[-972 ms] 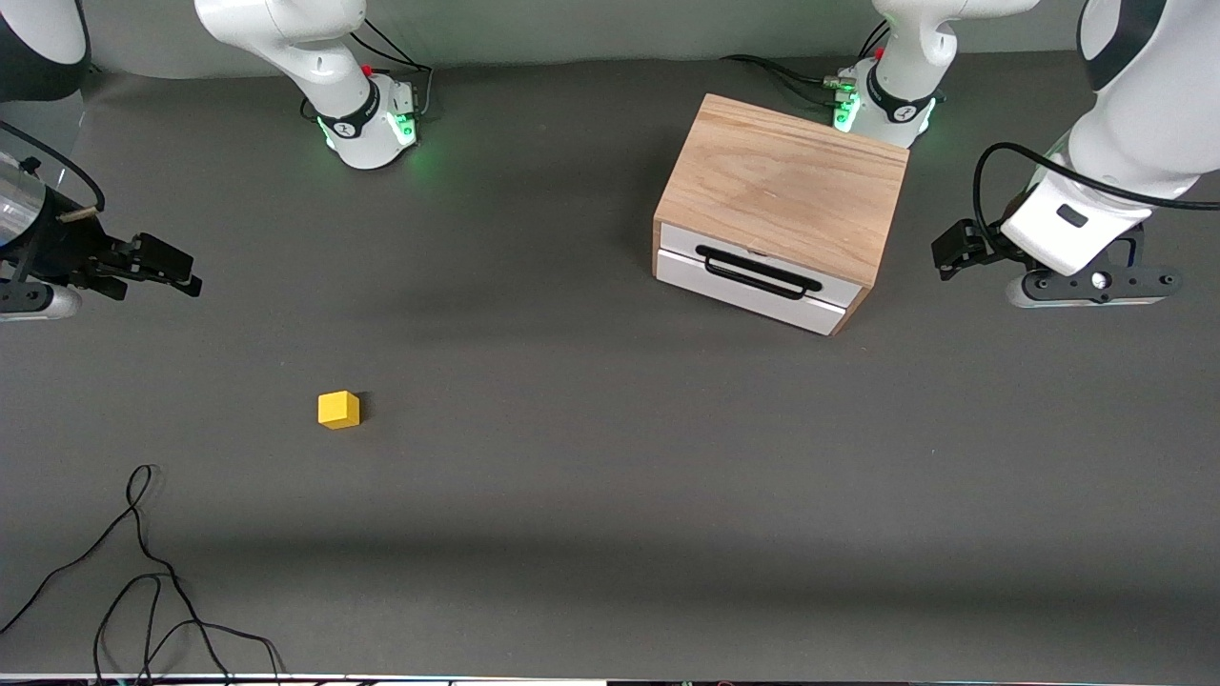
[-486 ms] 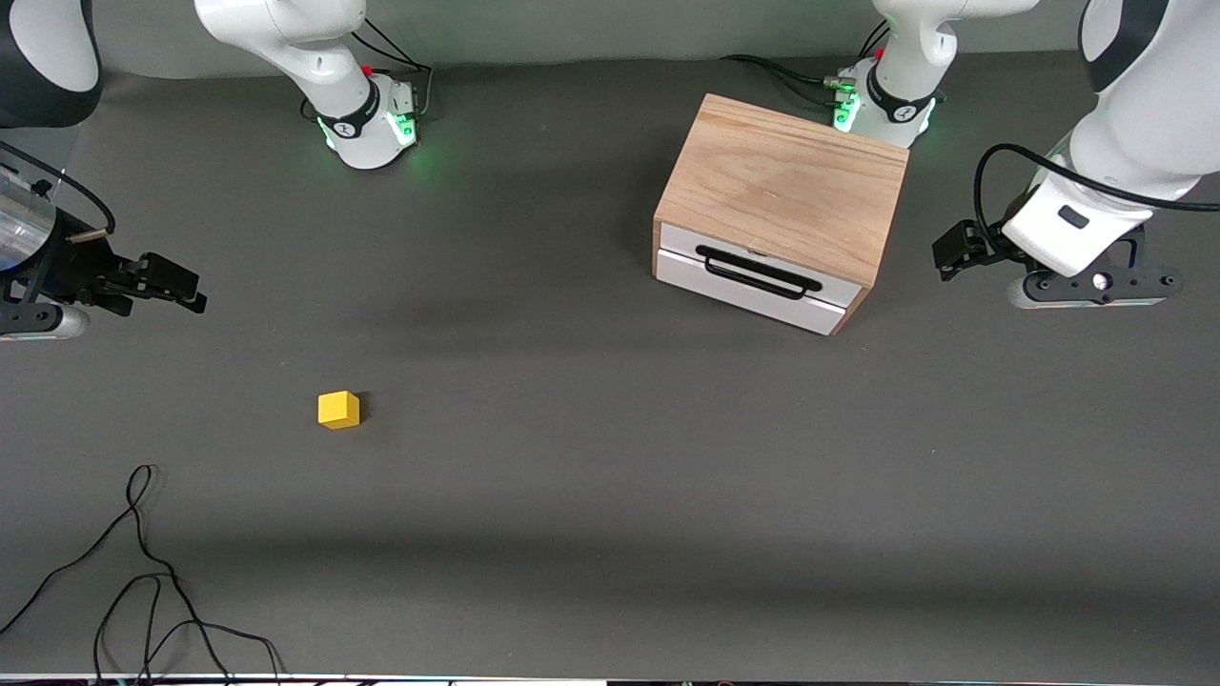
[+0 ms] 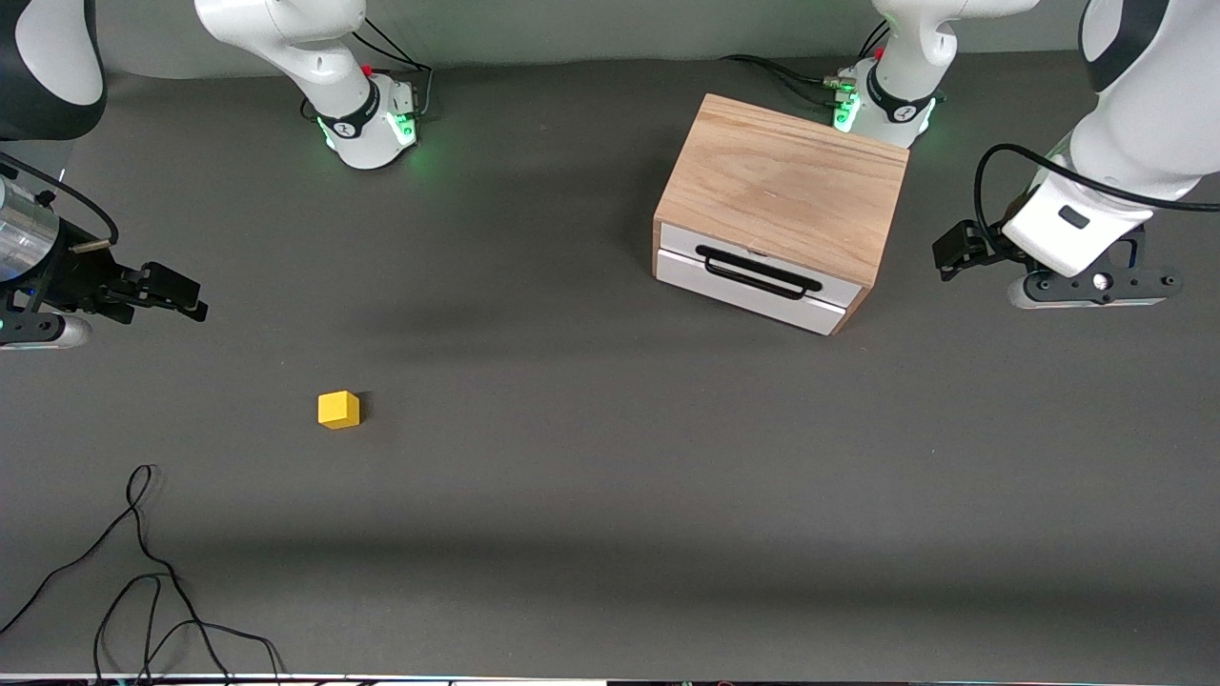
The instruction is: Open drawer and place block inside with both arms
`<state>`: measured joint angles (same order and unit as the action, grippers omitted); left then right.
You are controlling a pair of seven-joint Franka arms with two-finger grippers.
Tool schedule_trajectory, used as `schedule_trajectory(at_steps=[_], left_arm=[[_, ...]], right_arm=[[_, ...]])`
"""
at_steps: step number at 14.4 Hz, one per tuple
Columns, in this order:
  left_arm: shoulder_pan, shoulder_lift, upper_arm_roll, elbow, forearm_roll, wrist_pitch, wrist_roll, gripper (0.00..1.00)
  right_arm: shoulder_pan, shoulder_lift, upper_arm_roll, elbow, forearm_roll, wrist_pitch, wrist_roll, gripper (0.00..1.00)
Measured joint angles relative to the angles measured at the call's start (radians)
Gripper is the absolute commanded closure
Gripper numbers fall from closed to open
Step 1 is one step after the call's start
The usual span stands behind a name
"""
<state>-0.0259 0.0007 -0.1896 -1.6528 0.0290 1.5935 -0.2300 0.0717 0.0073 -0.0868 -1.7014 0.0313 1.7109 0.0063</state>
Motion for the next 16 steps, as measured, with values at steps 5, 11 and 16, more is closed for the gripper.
schedule_trajectory(at_steps=[5,11,16], left_arm=[[0.002,0.0,0.001,0.0,0.0,0.0,0.0,0.0],[0.002,0.0,-0.001,0.0,0.0,0.0,0.0,0.0],[0.001,0.0,-0.001,0.0,-0.001,0.0,0.0,0.0]], right_arm=[[0.0,0.0,0.0,0.0,0.0,0.0,0.0,0.0],[0.0,0.005,0.0,0.0,0.0,0.019,0.0,0.0],[0.0,0.018,0.001,0.0,0.0,0.022,0.0,0.0]])
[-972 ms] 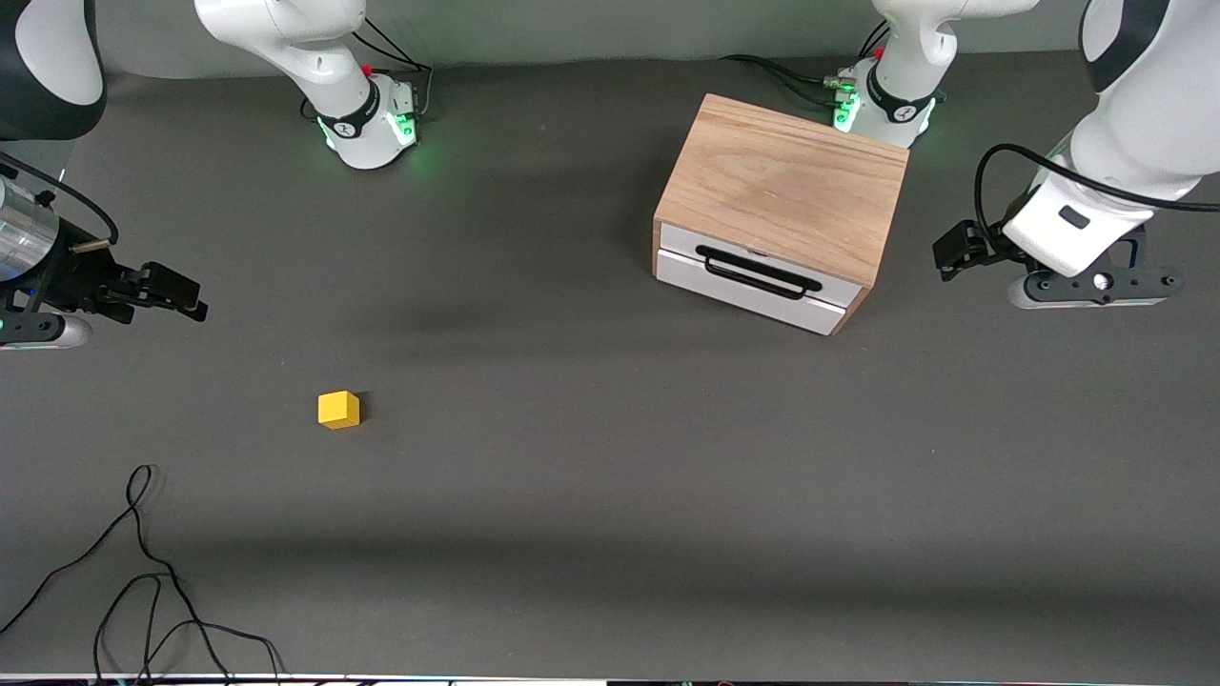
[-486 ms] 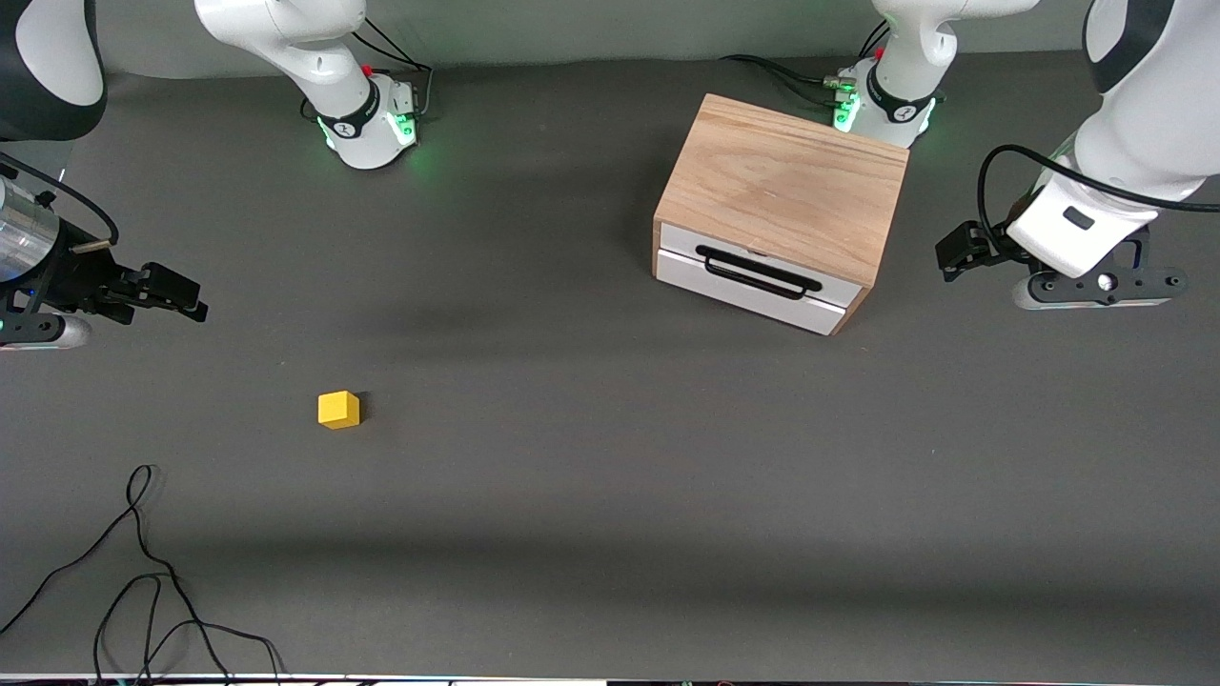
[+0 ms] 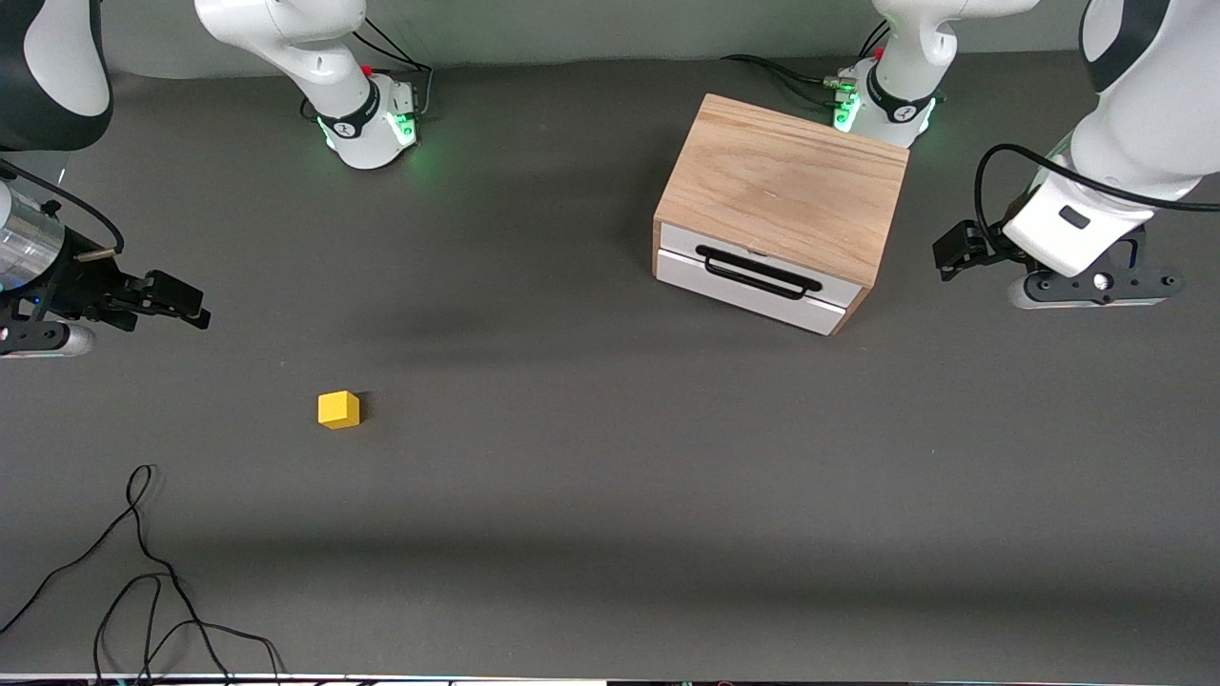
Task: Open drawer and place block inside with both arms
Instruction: 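Reach the left gripper to the black drawer handle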
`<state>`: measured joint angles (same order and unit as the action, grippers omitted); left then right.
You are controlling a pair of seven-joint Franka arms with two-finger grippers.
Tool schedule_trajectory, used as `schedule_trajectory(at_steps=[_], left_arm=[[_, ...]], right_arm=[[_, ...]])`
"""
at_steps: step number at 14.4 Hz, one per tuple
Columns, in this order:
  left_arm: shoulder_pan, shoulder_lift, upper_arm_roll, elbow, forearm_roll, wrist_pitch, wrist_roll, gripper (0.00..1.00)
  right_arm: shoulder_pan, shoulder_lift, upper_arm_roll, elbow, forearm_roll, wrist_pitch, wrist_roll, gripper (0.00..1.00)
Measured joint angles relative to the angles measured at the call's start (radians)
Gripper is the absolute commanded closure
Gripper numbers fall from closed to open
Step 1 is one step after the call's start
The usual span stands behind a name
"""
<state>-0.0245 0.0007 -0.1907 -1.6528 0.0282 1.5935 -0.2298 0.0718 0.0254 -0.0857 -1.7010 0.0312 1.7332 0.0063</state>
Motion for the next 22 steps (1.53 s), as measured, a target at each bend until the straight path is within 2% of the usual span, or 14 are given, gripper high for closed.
schedule_trajectory(at_steps=[6,13,19,22], left_arm=[[-0.004,0.002,-0.001,0.0,-0.032,0.002,-0.047,0.0],[-0.077,0.05,-0.029,-0.001,-0.068,0.034,-0.493,0.0],[-0.22,0.182,-0.034,-0.004,-0.067,0.094,-0.87,0.0],[-0.232,0.246,-0.032,-0.009,-0.066,0.122,-1.006,0.0]], right_arm=[[0.0,0.03,0.0,0.0,0.0,0.015,0.0,0.0],[0.001,0.052,0.003,-0.003,-0.006,0.04,0.0,0.0],[0.001,0.054,0.005,-0.04,-0.007,0.094,-0.001,0.0],[0.001,0.055,0.005,-0.069,-0.008,0.146,-0.005,0.0]])
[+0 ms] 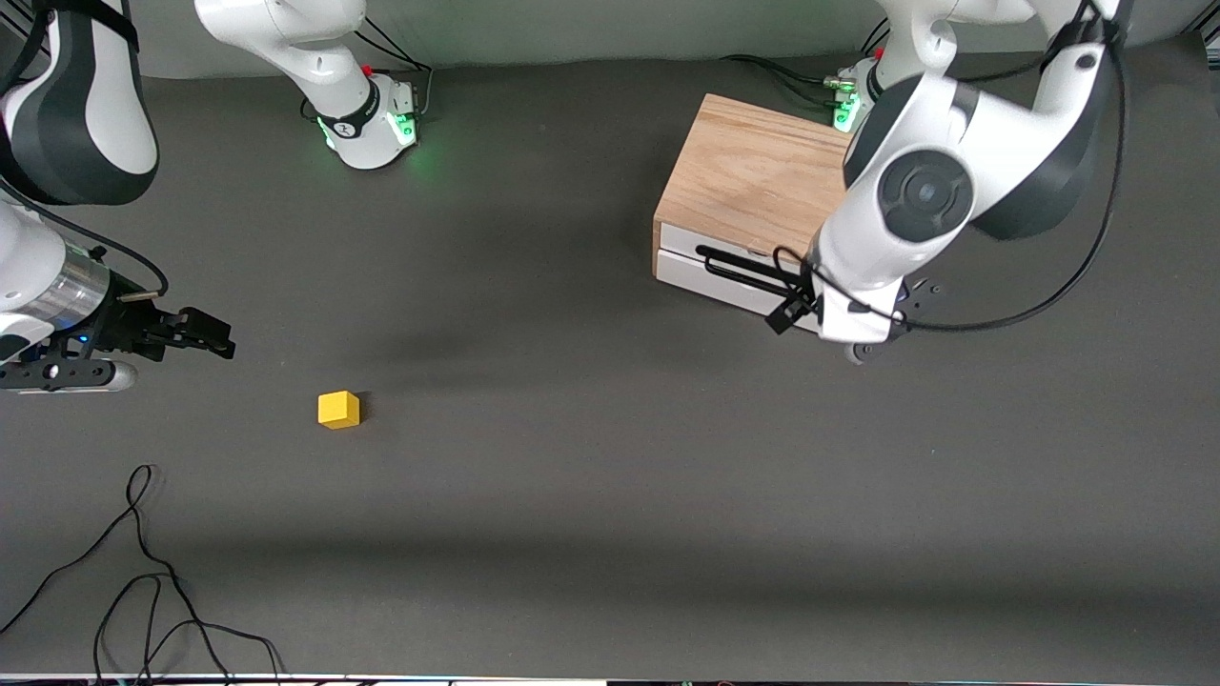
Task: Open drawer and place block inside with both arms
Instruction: 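Reach the left gripper to the black drawer handle, then pull the drawer open with the left gripper while the right gripper waits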
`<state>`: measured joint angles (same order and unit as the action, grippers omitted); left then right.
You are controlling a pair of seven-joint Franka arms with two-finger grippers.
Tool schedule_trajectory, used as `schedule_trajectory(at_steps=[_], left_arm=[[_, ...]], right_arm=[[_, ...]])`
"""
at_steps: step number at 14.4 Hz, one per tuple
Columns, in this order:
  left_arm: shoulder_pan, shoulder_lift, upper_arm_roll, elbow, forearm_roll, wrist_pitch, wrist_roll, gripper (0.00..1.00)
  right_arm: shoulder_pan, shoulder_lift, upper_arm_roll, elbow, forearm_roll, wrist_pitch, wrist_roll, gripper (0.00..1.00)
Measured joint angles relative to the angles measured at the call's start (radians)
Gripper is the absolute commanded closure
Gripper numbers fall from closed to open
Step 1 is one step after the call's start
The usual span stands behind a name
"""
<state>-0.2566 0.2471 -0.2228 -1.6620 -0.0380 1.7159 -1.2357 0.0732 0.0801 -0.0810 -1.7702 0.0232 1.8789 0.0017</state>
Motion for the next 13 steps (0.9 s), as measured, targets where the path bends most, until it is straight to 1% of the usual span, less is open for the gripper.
schedule_trajectory(at_steps=[3,6,9,13], left_arm=[[-0.01,0.054,0.0,-0.007,0.0,0.034,-0.184,0.0],[-0.051,0.106,-0.001,-0.014,0.0,0.035,-0.328,0.0],[-0.074,0.143,-0.001,-0.045,0.017,0.036,-0.359,0.02],[-0.075,0.148,0.002,-0.081,0.032,0.041,-0.362,0.02]], right_arm=[[0.0,0.001,0.0,-0.042,-0.001,0.061,-0.006,0.0],[0.0,0.002,0.0,-0.067,-0.002,0.092,-0.044,0.0],[0.0,0.002,0.0,-0.081,-0.002,0.112,-0.053,0.0],[0.0,0.008,0.0,-0.109,-0.002,0.168,-0.056,0.0]])
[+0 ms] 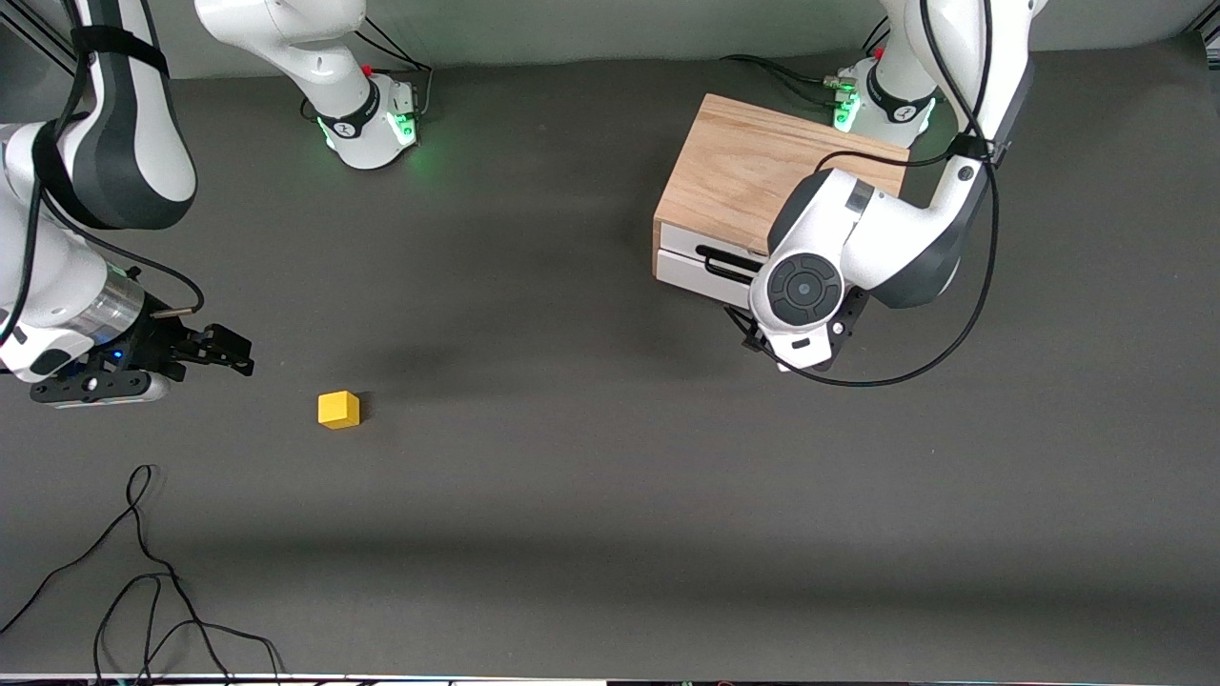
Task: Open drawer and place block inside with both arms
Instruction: 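Pull the drawer open with the left gripper while the right gripper waits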
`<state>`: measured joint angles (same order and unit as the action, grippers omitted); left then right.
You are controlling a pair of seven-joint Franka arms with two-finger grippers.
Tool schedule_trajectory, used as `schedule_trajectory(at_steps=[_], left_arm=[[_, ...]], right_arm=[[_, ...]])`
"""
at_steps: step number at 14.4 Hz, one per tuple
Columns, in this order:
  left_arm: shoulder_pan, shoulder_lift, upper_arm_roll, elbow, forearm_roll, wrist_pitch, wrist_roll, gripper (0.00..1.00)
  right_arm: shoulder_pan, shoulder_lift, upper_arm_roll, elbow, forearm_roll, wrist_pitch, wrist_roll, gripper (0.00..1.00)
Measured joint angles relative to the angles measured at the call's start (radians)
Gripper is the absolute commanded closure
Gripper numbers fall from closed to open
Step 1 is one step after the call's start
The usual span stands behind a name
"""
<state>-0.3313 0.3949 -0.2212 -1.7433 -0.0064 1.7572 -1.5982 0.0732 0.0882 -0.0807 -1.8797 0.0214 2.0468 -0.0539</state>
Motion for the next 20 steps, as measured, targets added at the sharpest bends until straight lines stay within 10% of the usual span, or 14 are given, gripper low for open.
schedule_trajectory(at_steps=[6,9,20], left_arm=[[-0.008,0.007,0.0,-0.092,0.005,0.1,0.0,0.13],[-0.019,0.015,-0.001,-0.095,0.012,0.119,0.006,1.0],[-0.02,0.012,0.007,-0.007,0.019,0.115,0.048,1.0]], right_arm=[[0.0,0.004,0.0,-0.004,0.0,0.013,-0.001,0.0],[0.0,0.004,0.0,-0.004,0.0,0.013,-0.002,0.0],[0.001,0.004,0.006,-0.002,0.0,0.018,-0.007,0.0]])
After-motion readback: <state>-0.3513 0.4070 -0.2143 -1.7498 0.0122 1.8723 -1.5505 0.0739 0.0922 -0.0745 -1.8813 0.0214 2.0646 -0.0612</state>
